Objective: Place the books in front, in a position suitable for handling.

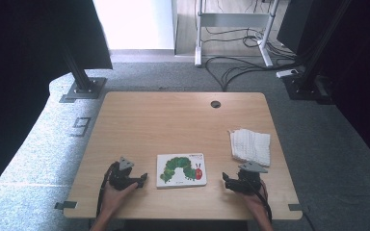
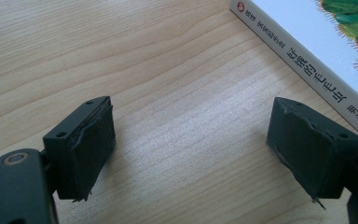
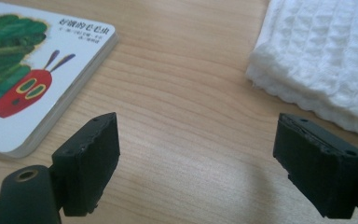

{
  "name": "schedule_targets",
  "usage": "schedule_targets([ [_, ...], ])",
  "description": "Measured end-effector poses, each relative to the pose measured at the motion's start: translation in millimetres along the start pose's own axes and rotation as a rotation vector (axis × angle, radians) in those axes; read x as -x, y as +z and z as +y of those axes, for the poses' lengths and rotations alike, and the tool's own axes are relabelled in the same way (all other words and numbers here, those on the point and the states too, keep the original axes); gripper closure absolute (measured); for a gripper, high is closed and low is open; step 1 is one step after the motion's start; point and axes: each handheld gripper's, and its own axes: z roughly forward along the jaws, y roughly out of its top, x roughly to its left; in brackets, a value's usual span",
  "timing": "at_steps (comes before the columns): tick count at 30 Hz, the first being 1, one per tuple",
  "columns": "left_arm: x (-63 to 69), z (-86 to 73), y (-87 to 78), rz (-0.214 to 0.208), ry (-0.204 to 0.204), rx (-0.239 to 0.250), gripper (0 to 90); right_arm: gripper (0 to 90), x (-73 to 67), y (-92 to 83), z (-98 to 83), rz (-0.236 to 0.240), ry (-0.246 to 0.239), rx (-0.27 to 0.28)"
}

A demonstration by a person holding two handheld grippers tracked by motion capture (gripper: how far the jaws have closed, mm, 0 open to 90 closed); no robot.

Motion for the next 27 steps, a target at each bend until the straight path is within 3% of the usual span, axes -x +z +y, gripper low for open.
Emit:
schedule_targets([
  [14, 0.0, 0.6, 0.8, -0.003, 0.002, 0.000, 14.6, 19.5, 2.6, -5.0, 9.5, 0.023, -0.001, 0.045],
  [27, 0.2, 1.5, 1.7, -0.007, 0.006, 0.000, 14.5, 19.8, 19.4, -5.2, 25.5, -0.015, 0.020, 0.091],
])
